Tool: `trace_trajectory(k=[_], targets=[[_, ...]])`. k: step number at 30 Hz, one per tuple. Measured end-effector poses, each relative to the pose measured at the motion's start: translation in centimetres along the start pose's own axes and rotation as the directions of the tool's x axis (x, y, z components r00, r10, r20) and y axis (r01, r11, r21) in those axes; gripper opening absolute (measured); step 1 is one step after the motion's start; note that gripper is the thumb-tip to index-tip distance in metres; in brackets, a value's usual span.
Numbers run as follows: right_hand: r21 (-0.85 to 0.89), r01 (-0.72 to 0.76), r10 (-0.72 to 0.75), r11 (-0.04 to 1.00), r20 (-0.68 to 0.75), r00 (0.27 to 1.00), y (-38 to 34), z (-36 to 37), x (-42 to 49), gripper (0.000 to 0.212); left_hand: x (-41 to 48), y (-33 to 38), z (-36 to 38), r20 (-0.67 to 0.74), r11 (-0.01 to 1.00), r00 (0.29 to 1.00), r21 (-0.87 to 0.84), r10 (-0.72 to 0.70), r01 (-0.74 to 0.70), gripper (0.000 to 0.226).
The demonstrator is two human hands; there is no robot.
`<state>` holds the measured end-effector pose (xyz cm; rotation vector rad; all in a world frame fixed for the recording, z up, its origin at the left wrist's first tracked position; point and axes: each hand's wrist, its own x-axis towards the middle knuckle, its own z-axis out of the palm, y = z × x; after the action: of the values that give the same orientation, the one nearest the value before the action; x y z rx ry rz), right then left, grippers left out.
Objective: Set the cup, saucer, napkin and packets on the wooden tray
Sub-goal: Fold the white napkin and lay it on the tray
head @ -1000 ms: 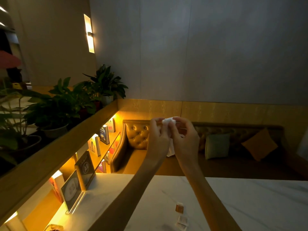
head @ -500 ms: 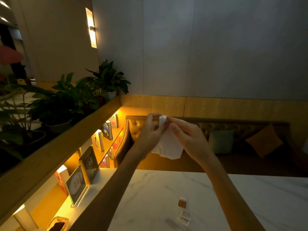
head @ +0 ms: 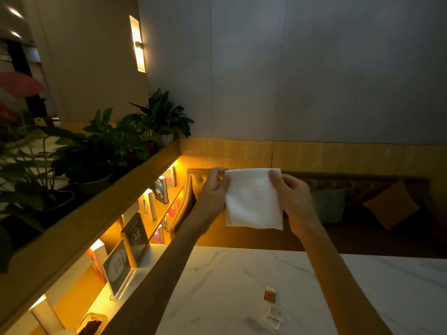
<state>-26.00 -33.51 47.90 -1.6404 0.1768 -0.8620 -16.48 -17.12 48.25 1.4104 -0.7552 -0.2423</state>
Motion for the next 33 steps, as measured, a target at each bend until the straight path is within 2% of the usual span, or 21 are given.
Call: trace_trajectory(k=[2, 5, 8, 10, 14, 18, 23, 28, 33], targets=[[-0.051, 0.041, -0.044, 0.998, -0.056, 0.997, -0.1, 0.1, 0.2, 0.025, -0.4, -0.2, 0.4, 0.004, 0.997, 0.999, -0.068, -0.038, 0.039, 0.033], [-0.077, 0.045, -0.053, 0.996, -0.112, 0.992, -0.5, -0.3, 0.4, 0.026, -1.4, -0.6, 0.9, 0.043, 0.949, 0.987, -0.269, -0.156, 0.162, 0.056], [-0.08, 0.065, -0.077, 0.995, -0.167, 0.983, -1.0, -1.1, 0.5, 0.023, -3.0, -2.2, 1.3, 0.106, 0.937, 0.986, -0.313, -0.126, 0.153, 0.057], [-0.08, 0.094, -0.106, 0.992, -0.17, 0.98, -1.4, -1.6, 0.6, 0.019, -4.2, -2.9, 1.9, 0.155, 0.949, 0.985, -0.291, -0.08, 0.123, 0.052], [-0.142, 0.132, -0.15, 0.981, -0.129, 0.98, -1.9, -1.9, 0.7, 0.029, -5.0, -3.0, 3.1, 0.124, 0.982, 0.991, -0.179, -0.046, 0.068, 0.037], [-0.188, 0.22, -0.239, 0.957, -0.085, 0.967, -2.4, -1.8, 0.6, 0.022, -4.8, -2.5, 3.7, 0.056, 0.991, 0.997, -0.121, -0.048, 0.055, 0.041], [-0.113, 0.231, -0.242, 0.966, -0.086, 0.967, -3.0, -1.5, 0.6, 0.018, -5.0, -1.9, 3.2, 0.171, 0.96, 0.984, -0.265, -0.043, 0.088, 0.039], [-0.015, 0.204, -0.204, 0.979, -0.071, 0.976, -3.6, -1.1, 0.7, 0.02, -5.1, -1.4, 2.5, 0.244, 0.985, 0.97, -0.174, 0.022, 0.021, 0.04], [-0.01, 0.212, -0.212, 0.977, -0.011, 0.977, -3.9, -0.3, 0.7, 0.025, -4.8, -0.7, 2.3, 0.187, 0.984, 0.974, -0.148, 0.131, -0.104, 0.052]])
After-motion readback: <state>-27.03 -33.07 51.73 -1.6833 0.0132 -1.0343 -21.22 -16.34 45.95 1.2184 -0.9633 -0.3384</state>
